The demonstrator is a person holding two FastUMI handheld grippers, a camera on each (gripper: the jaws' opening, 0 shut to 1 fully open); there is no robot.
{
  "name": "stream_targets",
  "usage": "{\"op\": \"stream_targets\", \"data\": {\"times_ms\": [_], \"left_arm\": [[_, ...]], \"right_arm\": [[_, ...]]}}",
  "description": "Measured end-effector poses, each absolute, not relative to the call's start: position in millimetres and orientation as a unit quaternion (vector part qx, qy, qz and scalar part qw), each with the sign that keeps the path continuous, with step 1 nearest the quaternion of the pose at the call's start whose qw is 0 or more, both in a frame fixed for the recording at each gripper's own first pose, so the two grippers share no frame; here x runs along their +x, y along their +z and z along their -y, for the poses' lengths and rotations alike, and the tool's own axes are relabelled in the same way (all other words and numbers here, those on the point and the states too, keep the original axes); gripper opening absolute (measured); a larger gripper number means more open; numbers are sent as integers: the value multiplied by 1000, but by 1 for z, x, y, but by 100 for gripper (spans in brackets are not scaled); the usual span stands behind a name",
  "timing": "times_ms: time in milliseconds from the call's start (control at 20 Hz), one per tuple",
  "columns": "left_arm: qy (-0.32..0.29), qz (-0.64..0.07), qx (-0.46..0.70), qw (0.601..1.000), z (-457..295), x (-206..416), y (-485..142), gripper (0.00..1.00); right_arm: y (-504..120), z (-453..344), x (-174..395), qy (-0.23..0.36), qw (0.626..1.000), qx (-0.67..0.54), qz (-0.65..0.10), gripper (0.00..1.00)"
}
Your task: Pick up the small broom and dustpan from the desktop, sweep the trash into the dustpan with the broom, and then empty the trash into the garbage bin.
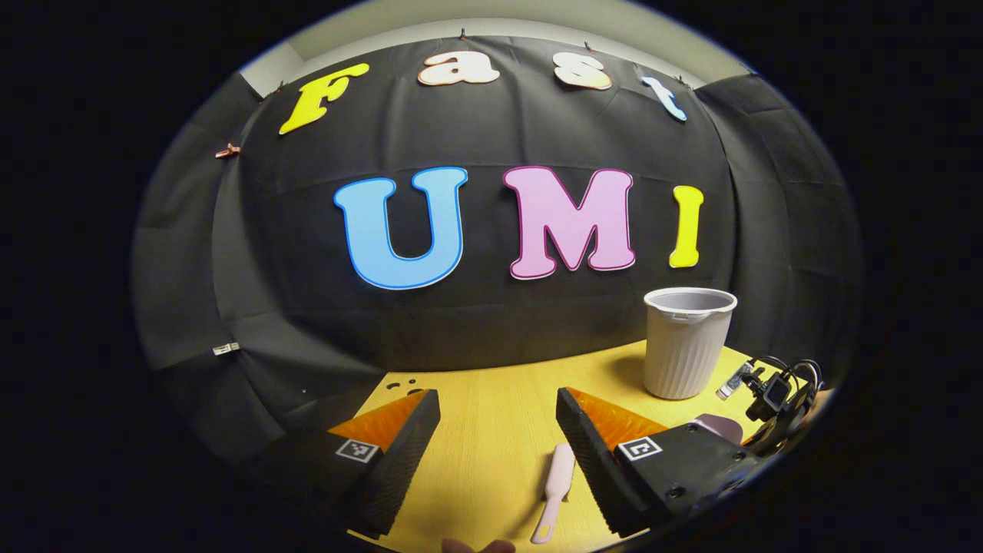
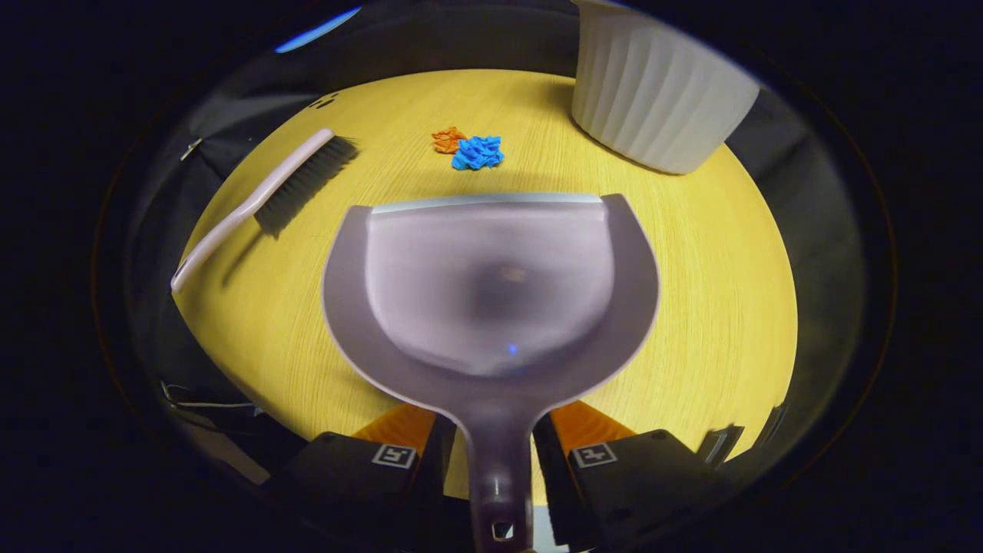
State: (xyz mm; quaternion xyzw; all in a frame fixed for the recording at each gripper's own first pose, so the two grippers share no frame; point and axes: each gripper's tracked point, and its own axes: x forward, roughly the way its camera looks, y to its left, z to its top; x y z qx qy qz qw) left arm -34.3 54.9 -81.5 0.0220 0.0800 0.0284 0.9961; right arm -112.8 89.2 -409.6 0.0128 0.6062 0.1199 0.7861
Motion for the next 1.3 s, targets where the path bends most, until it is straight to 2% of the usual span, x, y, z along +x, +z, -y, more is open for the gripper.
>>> {"op": "stream_targets", "data": {"times_ms": [50, 150, 450, 600, 850, 1100, 1150, 1250, 1300], "left_arm": [[29, -83, 21, 996, -54, -34, -84, 97], [30, -85, 20, 996, -51, -33, -86, 97], [26, -124, 20, 992, -39, -33, -117, 97], [-18, -187, 35, 982, -23, -36, -161, 97], [-93, -331, 29, 938, 4, -46, -249, 97], [-102, -412, 54, 904, 11, -31, -308, 95], [-109, -428, 57, 895, 14, -29, -323, 94], [-117, -453, 60, 882, 16, -23, -342, 91], [-118, -461, 65, 877, 16, -19, -349, 89]], "right_arm": [[-408, -87, -112, 120, 782, 15, -612, 45], [-409, -88, -112, 123, 776, 11, -618, 39], [-410, -90, -107, 140, 784, 8, -605, 39], [-407, -85, -105, 157, 797, -12, -583, 37], [-377, -61, -110, 190, 812, -45, -550, 35], [-363, -37, -118, 178, 815, -29, -551, 35], [-363, -32, -120, 175, 815, -29, -551, 39], [-362, -23, -123, 172, 816, -37, -551, 32], [-361, -20, -124, 173, 815, -44, -551, 32]]}}
